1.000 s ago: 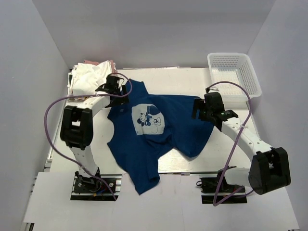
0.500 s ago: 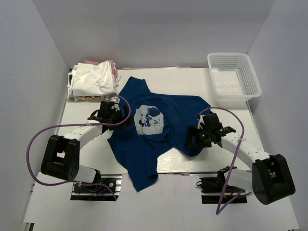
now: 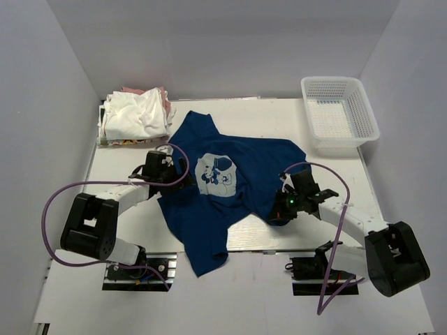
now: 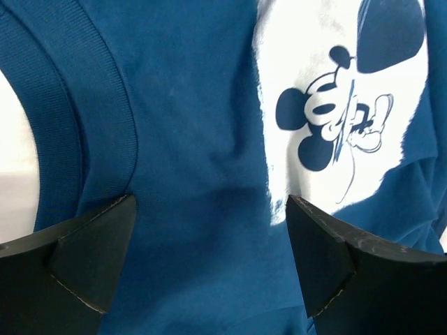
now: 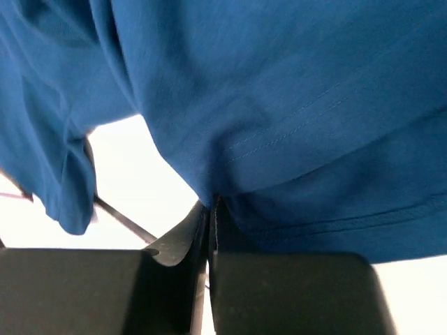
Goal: Fold and stack the t-shirts
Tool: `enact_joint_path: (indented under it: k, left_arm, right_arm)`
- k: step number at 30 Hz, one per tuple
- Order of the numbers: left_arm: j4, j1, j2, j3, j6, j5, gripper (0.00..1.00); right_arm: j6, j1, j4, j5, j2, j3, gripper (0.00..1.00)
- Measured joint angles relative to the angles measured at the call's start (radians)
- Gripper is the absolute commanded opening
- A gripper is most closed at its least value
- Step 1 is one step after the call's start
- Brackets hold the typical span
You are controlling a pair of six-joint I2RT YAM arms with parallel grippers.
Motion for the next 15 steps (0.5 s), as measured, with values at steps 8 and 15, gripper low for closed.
enact_joint_path:
  k: [8, 15]
  left_arm:
    - [0.004, -0.004, -0.001, -0.003, -0.052, -0.044, 1.0]
    - [-0.139, -0.005, 0.005, 0.058, -0.098, -0.165, 1.0]
  right_arm:
    - [0.09, -0.002, -0.007, 0.22, -0.055, 0.148, 0.0]
    - [0.112, -0.034, -0.051, 0.466, -0.019, 0.372, 0.0]
